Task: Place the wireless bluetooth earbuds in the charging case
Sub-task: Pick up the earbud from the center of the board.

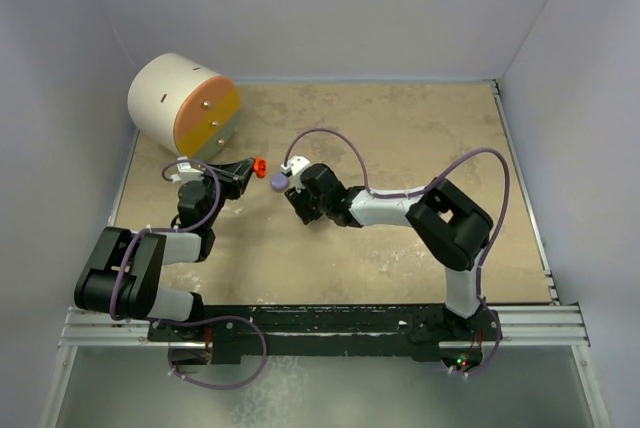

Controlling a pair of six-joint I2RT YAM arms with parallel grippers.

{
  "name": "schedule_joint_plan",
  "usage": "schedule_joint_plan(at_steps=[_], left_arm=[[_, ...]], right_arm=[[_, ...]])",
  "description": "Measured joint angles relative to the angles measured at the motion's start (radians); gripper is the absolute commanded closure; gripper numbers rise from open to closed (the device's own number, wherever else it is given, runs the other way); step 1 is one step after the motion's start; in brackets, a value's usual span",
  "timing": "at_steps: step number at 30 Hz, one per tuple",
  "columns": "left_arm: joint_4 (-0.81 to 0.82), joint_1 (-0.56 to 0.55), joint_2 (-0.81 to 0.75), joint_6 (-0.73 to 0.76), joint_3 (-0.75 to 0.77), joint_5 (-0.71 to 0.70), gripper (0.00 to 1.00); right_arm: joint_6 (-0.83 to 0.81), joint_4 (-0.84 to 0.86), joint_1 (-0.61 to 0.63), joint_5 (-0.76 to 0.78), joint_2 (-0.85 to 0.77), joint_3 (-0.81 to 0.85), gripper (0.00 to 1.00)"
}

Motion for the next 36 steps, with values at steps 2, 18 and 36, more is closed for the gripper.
schedule_joint_plan(at_steps=[2, 18, 36], left_arm=[[0.003, 0.000, 0.000, 0.000, 0.000, 0.000, 1.00], [0.008, 0.000, 0.002, 0.000, -0.004, 0.000, 1.00], [0.009, 0.000, 0.005, 0.000, -0.006, 0.000, 1.00]], right_arm=[[0.006, 0.000, -0.006, -0.003, -0.010, -0.013, 0.49], [0.010, -0.003, -0.012, -0.009, -0.042, -0.051, 0.49], [0.009, -0.005, -0.012, 0.085, -0.036, -0.039, 0.50]])
